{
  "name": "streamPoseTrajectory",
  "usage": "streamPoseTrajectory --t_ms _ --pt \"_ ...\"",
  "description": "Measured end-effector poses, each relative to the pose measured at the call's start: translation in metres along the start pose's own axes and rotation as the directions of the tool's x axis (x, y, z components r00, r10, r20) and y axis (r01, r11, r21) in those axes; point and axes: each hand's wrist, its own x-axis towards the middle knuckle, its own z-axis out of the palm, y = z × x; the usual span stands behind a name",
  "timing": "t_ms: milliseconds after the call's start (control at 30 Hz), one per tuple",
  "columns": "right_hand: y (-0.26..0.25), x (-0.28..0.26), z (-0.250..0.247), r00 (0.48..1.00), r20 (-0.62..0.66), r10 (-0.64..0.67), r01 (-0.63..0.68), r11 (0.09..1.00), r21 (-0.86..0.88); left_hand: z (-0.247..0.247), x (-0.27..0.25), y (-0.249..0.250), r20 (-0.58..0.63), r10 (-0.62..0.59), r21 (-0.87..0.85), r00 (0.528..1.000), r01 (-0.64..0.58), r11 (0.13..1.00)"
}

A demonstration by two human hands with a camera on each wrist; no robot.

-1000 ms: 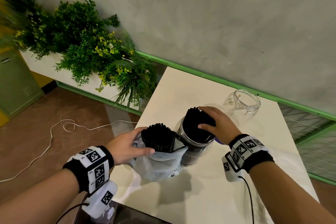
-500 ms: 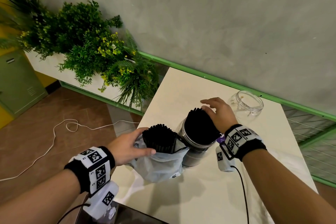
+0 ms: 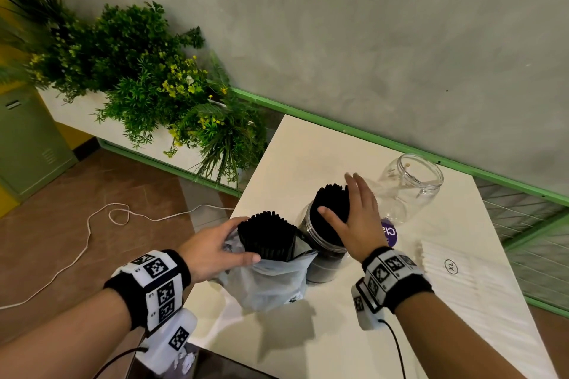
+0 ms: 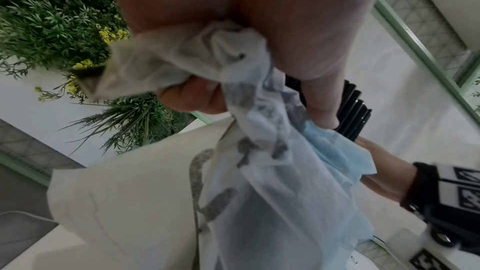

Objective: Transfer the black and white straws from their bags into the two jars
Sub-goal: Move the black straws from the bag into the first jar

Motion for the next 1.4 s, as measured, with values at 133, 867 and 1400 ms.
streamPoseTrajectory --t_ms 133,867,1400 --pt "-0.020 0.021 0.004 0.993 0.114 0.031 -0.006 0.978 -0.208 0.000 -0.001 -0.001 0.008 -0.011 0.015 1.000 0.011 1.000" --pt "-0.006 0.044 -0.009 0.986 -0.157 -0.056 0.043 0.995 -0.087 0.000 -0.001 -0.004 0.043 -0.010 0.002 0.999 0.010 1.000" --pt "-0.013 0.007 -0.019 0.885 -0.263 -0.383 0.343 0.921 -0.186 -0.002 -0.003 -0.001 0.026 -0.025 0.010 0.999 0.025 1.000"
